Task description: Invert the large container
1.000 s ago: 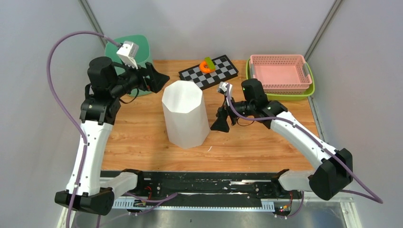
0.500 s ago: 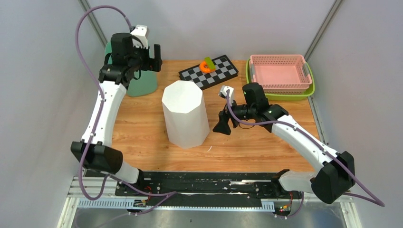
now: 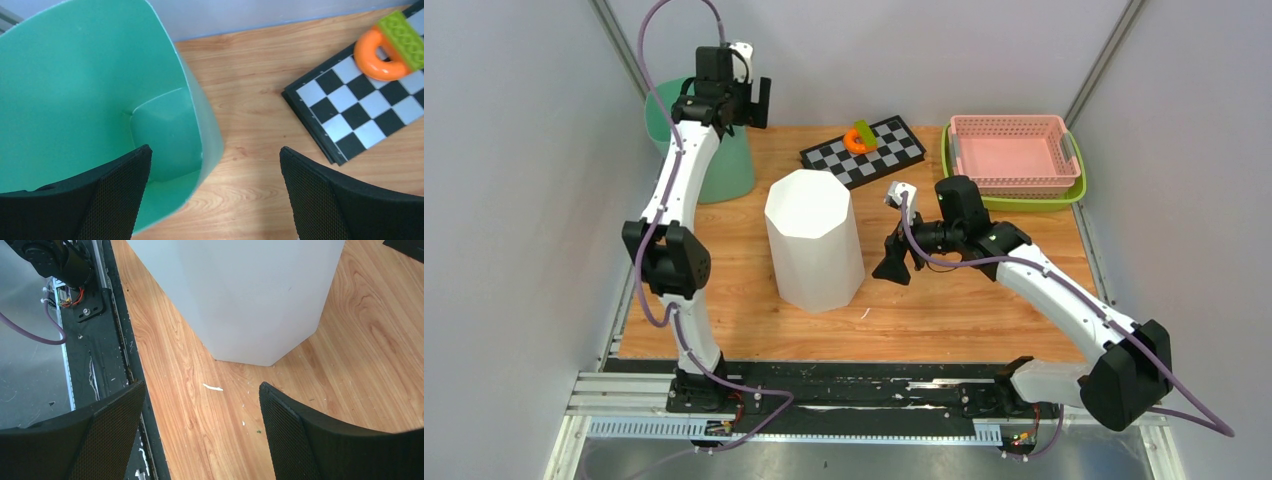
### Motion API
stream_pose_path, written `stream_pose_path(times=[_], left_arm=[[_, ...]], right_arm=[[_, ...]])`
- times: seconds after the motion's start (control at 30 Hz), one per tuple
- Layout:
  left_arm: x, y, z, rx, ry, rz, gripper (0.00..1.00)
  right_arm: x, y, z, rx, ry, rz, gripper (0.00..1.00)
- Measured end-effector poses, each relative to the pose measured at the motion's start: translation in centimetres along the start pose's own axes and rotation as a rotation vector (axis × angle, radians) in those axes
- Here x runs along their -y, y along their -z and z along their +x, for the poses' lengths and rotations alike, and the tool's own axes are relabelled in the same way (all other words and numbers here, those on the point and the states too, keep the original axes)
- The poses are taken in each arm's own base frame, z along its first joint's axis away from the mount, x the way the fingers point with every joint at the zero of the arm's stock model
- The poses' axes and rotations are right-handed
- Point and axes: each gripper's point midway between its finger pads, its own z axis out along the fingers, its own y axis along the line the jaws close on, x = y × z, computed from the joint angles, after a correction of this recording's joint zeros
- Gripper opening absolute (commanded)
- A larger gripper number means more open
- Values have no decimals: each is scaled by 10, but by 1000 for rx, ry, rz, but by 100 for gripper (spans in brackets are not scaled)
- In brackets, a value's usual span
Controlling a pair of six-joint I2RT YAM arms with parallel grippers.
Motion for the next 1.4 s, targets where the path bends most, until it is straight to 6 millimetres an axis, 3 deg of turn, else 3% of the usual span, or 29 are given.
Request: stream_pose_path(times=[0.2,0.33,0.63,1.07,1.4], left_arm=[[-13,-36,21,-73,-8,-61,90],[-16,-44,33,-108,-20,-79,83],[-19,-46,36,-119,-29,-95,42],[-18,-47,34,-110,-37,-88,1],[-21,-41,38,-127,-52,-90,0]], right_arm=[[0,0,1,5,14,2,86],[0,0,2,5,20,2,86],[0,0,5,1,19,1,86],[0,0,5,1,20,1,86],[0,-1,6,0,19,1,87]])
